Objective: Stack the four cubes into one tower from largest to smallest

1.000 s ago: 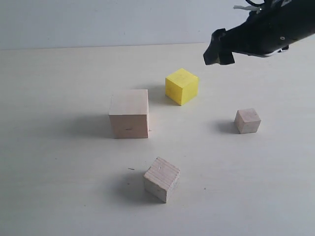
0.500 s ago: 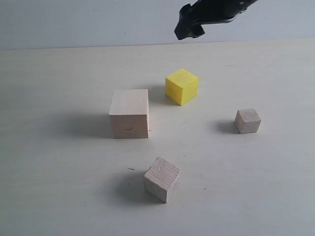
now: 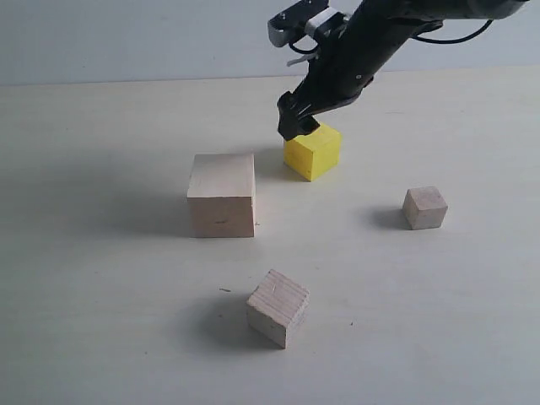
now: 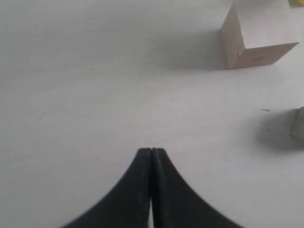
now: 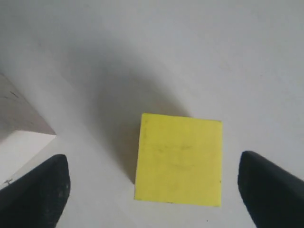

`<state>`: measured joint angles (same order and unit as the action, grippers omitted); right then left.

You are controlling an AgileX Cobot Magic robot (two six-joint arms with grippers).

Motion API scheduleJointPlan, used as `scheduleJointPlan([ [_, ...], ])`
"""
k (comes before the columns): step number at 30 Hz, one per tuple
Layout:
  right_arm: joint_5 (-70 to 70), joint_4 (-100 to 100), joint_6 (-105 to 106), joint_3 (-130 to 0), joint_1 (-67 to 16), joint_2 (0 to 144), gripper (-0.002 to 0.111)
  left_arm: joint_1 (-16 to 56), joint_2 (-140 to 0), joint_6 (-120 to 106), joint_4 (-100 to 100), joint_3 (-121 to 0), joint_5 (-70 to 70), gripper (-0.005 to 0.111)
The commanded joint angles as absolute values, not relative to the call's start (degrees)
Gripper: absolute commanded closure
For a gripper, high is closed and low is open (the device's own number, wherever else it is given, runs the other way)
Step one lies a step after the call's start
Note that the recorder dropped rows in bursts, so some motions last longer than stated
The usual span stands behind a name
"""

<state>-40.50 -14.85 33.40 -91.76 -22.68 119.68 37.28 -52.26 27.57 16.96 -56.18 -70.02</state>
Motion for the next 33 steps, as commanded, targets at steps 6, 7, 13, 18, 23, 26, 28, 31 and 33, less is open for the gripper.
scheduleJointPlan([
  [6,-36.8,-13.9,33.0,-92.4,-22.7,121.7,0.019,37.1,-51.8,27.8,14.4,-55.9,-70.0,0.106],
  [7,-36.7,-13.5,33.0,-92.4,-22.7,121.9,0.019,37.1,-51.8,27.7,14.2,-55.9,-70.0,0.106],
  [13,-36.7,-11.7,33.0,-92.4,-22.6,122.0,0.019,37.1,-51.8,27.2,12.7,-55.9,-70.0,0.106],
  [18,-36.3,-11.8,33.0,-92.4,-22.6,122.9,0.019,37.1,-51.8,27.2,12.7,-55.9,-70.0,0.106],
  [23,-36.0,-11.8,33.0,-92.4,-22.5,125.2,0.019,37.1,-51.8,27.2,12.6,-55.9,-70.0,0.106],
  [26,-35.1,-11.8,33.0,-92.4,-21.8,125.9,0.019,37.1,-51.8,27.2,12.6,-55.9,-70.0,0.106],
  [28,-34.6,-12.0,33.0,-92.4,-21.2,126.1,0.019,37.1,-51.8,27.2,12.6,-55.9,-70.0,0.106],
  [31,-34.3,-12.6,31.9,-92.4,-20.4,126.1,0.025,37.1,-51.8,27.2,12.6,-55.9,-70.0,0.106],
  [33,-34.7,-13.5,31.3,-92.4,-20.0,126.1,0.037,37.1,-51.8,27.2,12.6,-55.9,-70.0,0.106],
])
